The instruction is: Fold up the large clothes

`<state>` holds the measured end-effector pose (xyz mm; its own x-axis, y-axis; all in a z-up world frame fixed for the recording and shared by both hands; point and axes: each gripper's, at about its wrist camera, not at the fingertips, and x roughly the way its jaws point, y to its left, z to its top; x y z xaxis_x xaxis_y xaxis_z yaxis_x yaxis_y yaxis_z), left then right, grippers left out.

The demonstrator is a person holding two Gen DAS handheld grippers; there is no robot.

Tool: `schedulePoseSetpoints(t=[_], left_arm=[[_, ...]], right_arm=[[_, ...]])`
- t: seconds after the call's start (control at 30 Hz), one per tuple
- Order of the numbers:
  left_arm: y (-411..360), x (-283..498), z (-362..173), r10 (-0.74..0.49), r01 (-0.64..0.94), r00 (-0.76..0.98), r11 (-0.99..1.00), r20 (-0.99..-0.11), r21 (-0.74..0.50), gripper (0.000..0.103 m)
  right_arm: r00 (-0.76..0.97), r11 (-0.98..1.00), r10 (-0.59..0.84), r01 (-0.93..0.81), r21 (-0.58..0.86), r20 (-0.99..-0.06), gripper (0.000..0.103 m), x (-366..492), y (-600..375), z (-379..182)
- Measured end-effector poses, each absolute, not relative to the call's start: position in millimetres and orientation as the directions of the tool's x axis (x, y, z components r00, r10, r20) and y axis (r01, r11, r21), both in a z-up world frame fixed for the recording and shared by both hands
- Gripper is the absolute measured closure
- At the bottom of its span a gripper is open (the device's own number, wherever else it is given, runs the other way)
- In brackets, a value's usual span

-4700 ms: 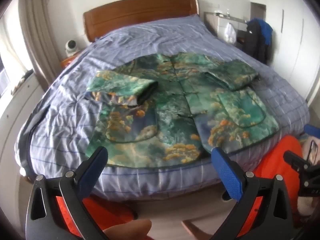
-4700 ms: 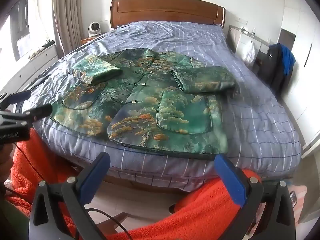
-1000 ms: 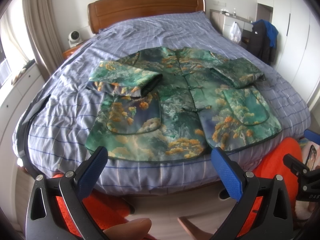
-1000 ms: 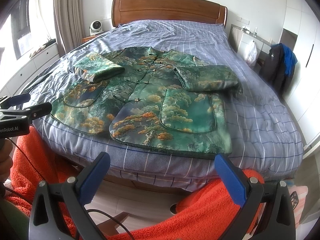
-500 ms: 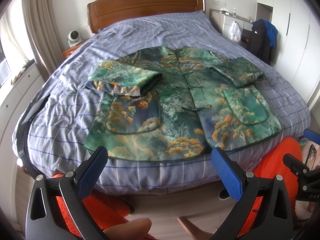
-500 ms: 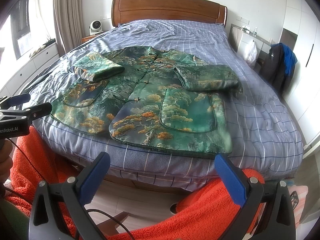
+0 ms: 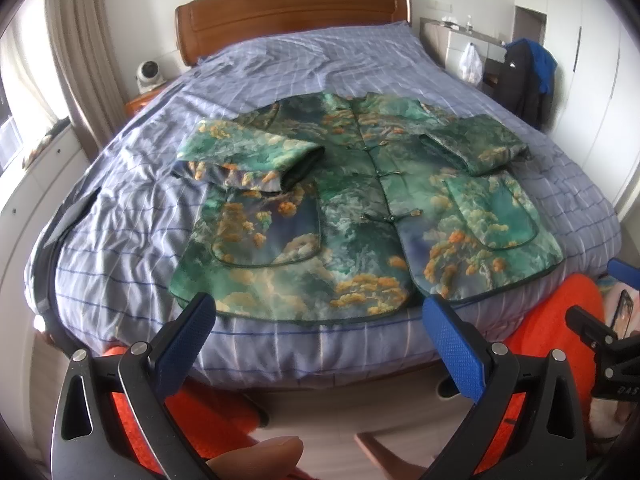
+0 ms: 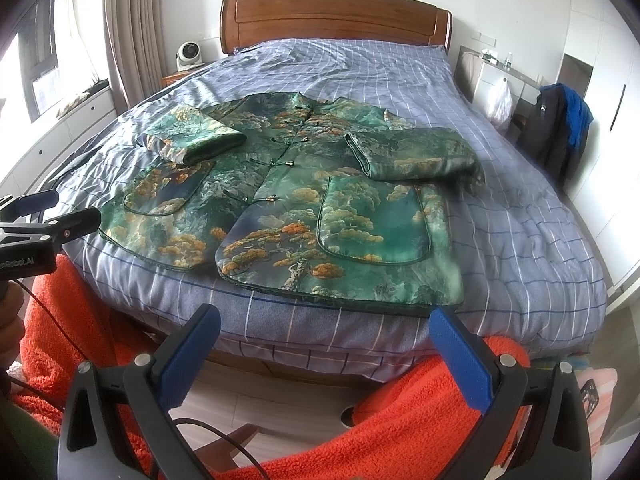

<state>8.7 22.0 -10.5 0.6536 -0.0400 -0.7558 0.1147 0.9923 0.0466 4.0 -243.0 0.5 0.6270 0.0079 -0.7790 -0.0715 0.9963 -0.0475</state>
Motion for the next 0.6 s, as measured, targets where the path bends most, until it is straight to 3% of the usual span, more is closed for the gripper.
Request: schedulePoseSetpoints(t=[0.33, 0.6], left_arm=[[22, 8, -13, -0.031, 0.110, 0.642, 0.993, -0.766, 0.052, 0.000], [36, 22, -34, 0.035, 0.057, 0.558, 0.995, -0.829, 0.081, 0.000]], right_arm=[[0.631, 0.996, -0.044, -0.027, -0.079, -0.774, 0.000, 7, -249, 1], [0.590, 0.985, -0.164, 0.059, -0.161, -0.790, 0.000, 17, -267, -9]])
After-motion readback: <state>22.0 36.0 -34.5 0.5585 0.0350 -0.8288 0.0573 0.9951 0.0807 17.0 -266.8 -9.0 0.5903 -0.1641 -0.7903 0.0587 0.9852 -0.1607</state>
